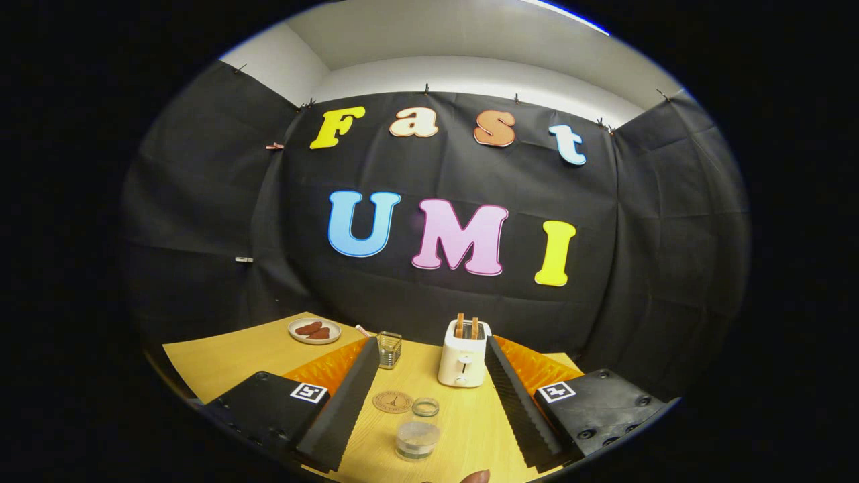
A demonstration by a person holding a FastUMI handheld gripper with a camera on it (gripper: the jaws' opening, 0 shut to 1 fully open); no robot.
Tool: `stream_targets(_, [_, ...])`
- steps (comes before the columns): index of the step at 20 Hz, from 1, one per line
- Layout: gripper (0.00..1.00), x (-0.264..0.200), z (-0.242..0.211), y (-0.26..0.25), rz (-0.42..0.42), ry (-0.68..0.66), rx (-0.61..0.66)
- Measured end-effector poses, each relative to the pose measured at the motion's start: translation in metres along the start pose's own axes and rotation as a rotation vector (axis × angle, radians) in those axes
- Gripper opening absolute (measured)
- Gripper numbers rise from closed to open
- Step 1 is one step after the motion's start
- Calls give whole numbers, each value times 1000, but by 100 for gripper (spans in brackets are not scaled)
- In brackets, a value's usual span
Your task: Take the bottle from table, then pour the juice into the cup, finally place the bottle on the coaster
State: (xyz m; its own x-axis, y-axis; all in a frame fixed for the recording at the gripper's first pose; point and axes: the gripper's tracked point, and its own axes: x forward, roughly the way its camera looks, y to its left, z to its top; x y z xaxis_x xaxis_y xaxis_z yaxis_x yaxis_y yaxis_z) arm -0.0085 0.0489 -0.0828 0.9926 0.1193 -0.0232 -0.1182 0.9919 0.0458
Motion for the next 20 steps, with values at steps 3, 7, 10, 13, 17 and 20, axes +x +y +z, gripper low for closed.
stream_targets(3, [97,3,-50,2,7,63,24])
stream_targets(7, [97,13,-101,1,23,102,31])
stream_targets(10, [97,23,-132,1,24,108,24])
stream_targets(13, [97,29,-167,7,17,146,57])
stream_targets(17, [98,35,-197,10,-8,188,75])
stream_targets(20, [97,37,-211,7,-40,209,105])
